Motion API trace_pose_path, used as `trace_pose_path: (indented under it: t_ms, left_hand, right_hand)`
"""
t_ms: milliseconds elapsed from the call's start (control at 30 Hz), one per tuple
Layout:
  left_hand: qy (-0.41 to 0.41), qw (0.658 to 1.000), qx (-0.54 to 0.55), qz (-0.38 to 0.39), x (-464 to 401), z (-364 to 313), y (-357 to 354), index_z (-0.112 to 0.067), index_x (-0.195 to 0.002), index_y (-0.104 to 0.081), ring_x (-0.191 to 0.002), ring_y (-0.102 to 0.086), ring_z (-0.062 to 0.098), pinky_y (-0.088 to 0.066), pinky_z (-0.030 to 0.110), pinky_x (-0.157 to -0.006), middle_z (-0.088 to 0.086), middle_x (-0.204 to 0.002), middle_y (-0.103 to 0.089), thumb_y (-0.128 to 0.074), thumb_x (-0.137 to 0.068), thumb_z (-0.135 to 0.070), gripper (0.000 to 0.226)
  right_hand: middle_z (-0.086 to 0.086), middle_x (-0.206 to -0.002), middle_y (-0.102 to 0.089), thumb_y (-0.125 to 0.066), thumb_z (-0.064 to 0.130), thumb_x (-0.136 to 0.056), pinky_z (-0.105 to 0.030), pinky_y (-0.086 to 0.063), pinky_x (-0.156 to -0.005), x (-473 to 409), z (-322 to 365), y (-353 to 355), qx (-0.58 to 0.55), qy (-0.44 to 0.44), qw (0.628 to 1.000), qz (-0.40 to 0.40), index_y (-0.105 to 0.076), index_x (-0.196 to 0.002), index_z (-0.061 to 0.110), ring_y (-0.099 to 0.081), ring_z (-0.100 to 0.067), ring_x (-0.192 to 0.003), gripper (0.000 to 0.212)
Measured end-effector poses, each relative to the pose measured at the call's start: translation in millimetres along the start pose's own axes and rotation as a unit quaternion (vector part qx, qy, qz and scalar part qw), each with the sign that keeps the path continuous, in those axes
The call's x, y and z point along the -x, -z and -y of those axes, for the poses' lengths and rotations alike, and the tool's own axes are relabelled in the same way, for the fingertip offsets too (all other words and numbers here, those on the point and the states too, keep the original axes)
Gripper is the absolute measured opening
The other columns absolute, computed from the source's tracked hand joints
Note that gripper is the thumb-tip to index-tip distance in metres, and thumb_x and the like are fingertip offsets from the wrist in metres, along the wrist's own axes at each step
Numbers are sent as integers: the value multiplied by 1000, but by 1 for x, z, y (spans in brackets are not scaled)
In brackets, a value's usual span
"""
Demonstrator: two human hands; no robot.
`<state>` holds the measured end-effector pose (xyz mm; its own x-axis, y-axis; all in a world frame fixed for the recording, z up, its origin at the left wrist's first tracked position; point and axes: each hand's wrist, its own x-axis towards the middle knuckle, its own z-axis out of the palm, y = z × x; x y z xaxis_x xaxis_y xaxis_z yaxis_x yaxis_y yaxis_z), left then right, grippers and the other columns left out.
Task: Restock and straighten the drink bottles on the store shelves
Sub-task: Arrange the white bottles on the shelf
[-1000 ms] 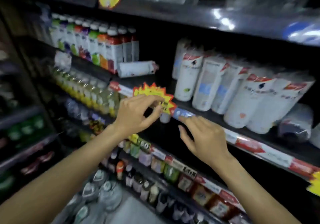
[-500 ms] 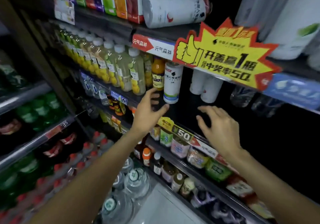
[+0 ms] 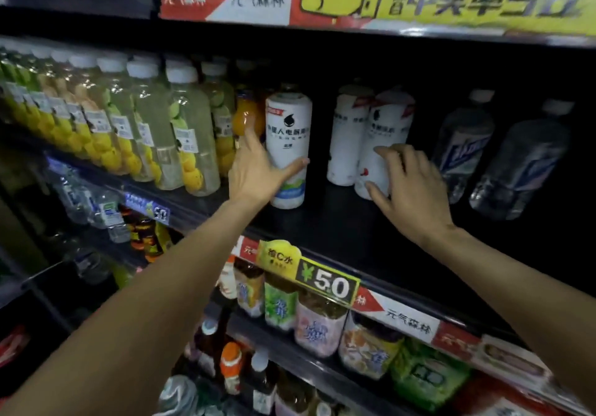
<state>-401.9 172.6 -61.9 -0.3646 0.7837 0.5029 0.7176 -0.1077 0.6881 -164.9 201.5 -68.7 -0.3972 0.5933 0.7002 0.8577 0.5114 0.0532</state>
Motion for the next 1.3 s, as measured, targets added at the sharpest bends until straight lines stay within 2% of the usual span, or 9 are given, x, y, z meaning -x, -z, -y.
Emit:
trace_pose_path:
  t_ms: [167, 333, 500, 667, 867, 1000, 1133, 1200, 1300]
  left_hand:
    - [-10, 998, -25, -51, 4, 5, -29, -14, -144, -22, -117, -53, 36, -42, 40, -85, 9, -137, -50, -75, -73, -52, 96]
    - [-44, 998, 31, -22, 6, 15, -30, -15, -139, -26, -118, -53, 33, -38, 31, -81, 5, -134, -53, -74, -76, -46, 85]
    - [-18, 999, 44, 5, 8, 14, -24, -17, -138, -26, -119, -53, 30, -36, 31, -82, 1, -135, -52, -77, -74, -46, 87]
    - [2, 997, 57, 48, 12, 9, -13, -20, -137, -27, -116, -55, 27, -38, 31, -84, 0, -132, -56, -80, -69, -48, 91]
    - [28, 988, 145, 43, 44, -11, 28, -19, -131, -36, -112, -59, 22, -48, 33, -81, -1, -125, -60, -82, -62, -52, 89]
    - [56, 986, 156, 9, 83, -37, 71, -31, -133, -36, -109, -61, 15, -53, 41, -87, -6, -122, -62, -78, -60, -58, 88]
    - [21, 991, 131, -8, 109, -84, 134, -27, -135, -39, -109, -58, 5, -53, 31, -88, -10, -122, -61, -76, -59, -62, 92]
    - [8, 993, 119, 0, 111, -111, 169, -29, -131, -43, -106, -57, 1, -52, 29, -86, -17, -117, -59, -74, -58, -65, 88]
    - [18, 989, 142, 32, 103, -157, 217, -52, -120, -44, -104, -59, -5, -52, 26, -84, -30, -111, -60, -75, -55, -64, 73]
  right_hand:
    - [-15, -136, -43, -72, 46, -78, -45, -43, -95, -24, -7, -20, -217, -268, 938, -41, -30, -141, 9, -45, -33, -123, 84]
    - [-13, -144, -42, -79, 44, -70, -46, -40, -105, -48, -15, -49, -324, -300, 897, -9, -10, -150, 14, -45, -31, -128, 110]
    - [-10, -132, -53, -82, 32, -70, -33, -44, -93, -47, -7, -40, -298, -277, 913, -18, -33, -134, 5, -53, -27, -119, 85]
    - [4, -118, -56, -87, 17, -62, -8, -41, -85, -2, 23, 2, -336, -174, 926, -11, -43, -130, 13, -54, -8, -106, 82]
    - [9, -128, -55, -87, 22, -62, -42, -47, -97, 37, 55, 72, -353, -124, 927, 32, -45, -134, 30, -53, -13, -117, 84]
    - [19, -120, -48, -81, 39, -67, -40, -44, -95, 42, 74, 127, -346, -115, 928, 80, -37, -140, 36, -46, -7, -114, 85]
    - [28, -132, -44, -82, 43, -67, -26, -41, -101, 39, 88, 191, -403, -128, 894, 150, -32, -144, 39, -42, 7, -122, 92]
    - [32, -127, -46, -83, 42, -64, -7, -41, -91, 30, 95, 230, -446, -153, 864, 176, -26, -135, 49, -44, 17, -116, 91]
    - [25, -116, -54, -84, 37, -62, -1, -42, -77, 12, 100, 283, -493, -174, 830, 193, -28, -123, 50, -52, 17, -104, 84]
